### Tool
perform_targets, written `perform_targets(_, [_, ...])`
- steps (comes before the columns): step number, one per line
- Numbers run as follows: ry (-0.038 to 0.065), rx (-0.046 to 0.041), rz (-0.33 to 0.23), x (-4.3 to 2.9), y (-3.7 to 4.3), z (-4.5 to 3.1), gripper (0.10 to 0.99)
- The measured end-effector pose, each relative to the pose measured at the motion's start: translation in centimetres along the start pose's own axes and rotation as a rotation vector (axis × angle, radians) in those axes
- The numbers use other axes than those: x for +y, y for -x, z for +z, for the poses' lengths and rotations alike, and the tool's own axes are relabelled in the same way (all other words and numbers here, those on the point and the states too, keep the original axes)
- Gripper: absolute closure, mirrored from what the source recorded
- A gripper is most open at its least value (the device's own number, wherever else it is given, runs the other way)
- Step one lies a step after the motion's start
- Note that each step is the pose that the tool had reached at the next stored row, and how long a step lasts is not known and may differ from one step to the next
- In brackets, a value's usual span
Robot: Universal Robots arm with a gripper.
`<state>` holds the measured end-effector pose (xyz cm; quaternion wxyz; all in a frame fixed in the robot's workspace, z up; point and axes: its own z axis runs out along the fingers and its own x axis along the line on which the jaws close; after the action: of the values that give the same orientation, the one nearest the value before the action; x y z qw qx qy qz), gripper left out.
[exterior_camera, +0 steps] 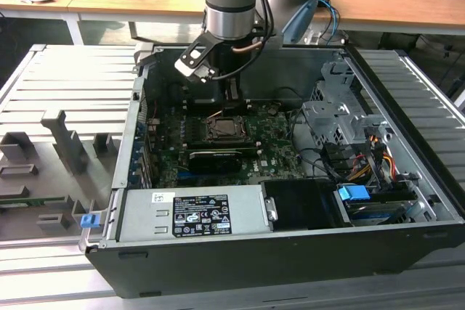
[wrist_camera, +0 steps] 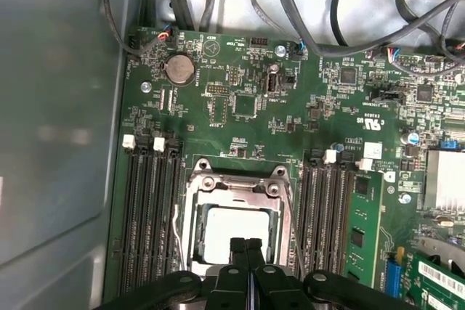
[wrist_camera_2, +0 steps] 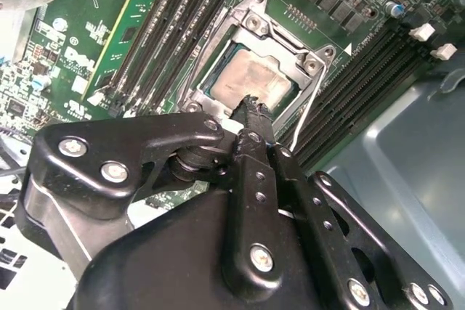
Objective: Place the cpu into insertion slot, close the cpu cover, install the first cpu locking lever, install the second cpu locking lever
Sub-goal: 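Install the first cpu locking lever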
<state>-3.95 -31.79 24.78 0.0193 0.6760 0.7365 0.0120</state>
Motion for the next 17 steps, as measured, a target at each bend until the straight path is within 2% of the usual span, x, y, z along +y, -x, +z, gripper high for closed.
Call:
perform_targets(3, [0.000,0.0001,0.000,0.03,0.01,-0.70,0.980])
perform_targets(5, [0.000,-0.0001,0.000,0.07,0.02,-1.61,0.980])
perform_targets(6, [0.000,0.0000,0.000,0.08,0.02,-1.72,0.980])
perform_targets(9, [0.000,0.0012,-0.027,0.08,0.02,-1.80,0.980])
perform_targets(12, [0.001,0.0037,-0.112,0.08,0.02,-1.80,0.980])
perform_targets(17, [0.002,0.0059,-0.169,0.08,0.02,-1.80,0.980])
